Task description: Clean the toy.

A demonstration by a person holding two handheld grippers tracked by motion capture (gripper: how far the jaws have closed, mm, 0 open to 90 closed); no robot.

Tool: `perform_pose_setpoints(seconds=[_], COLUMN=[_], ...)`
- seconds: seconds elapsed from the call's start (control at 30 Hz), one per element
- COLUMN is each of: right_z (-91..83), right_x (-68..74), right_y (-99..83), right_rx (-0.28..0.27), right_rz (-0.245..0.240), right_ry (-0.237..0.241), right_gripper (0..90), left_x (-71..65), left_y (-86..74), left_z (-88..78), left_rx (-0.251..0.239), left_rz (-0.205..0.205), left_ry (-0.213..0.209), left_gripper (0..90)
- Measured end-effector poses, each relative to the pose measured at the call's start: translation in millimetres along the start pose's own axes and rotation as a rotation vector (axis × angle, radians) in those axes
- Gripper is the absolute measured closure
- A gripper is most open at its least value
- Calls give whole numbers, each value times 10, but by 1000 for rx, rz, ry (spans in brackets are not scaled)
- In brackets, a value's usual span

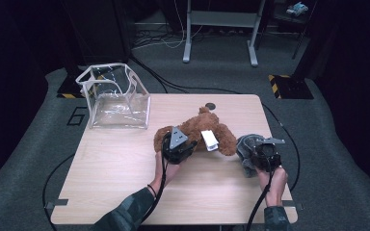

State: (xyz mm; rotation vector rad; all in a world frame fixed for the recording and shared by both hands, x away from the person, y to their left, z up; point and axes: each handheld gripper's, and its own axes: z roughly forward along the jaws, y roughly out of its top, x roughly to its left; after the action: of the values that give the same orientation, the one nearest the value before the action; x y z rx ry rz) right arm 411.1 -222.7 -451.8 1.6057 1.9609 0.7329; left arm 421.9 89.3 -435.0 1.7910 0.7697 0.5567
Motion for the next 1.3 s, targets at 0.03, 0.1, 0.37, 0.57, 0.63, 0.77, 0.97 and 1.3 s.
perform_pose_setpoints(seconds=[0.03,0.1,0.37,0.57,0.63,0.77,0.97,1.3], right_z=[-3,-11,-50,-56,-51,-14,34,34], right_x=[-2,1,-3,9,18,29,60,85], right_y=[2,8,48,67,64,44,30,32], right_rx=[-2,0,-9,-11,-9,-3,9,18], right_rz=[-1,6,-2,-8,-3,-8,-14,-13], right_ry=[2,3,-4,-9,-5,-3,5,8], right_gripper=[754,754,754,753,753,752,751,750], left_x=[-8,-24,-80,-93,-69,120,350,399], left_y=[21,63,217,285,261,85,-48,-91], left_z=[-15,-46,-171,-247,-226,-52,121,209], left_rx=[-6,-25,-74,-84,-71,12,79,109], left_rz=[4,8,20,17,11,-15,-35,-26], left_ry=[-5,-15,-47,-58,-55,-21,14,68], left_gripper=[749,749,749,748,747,736,703,481])
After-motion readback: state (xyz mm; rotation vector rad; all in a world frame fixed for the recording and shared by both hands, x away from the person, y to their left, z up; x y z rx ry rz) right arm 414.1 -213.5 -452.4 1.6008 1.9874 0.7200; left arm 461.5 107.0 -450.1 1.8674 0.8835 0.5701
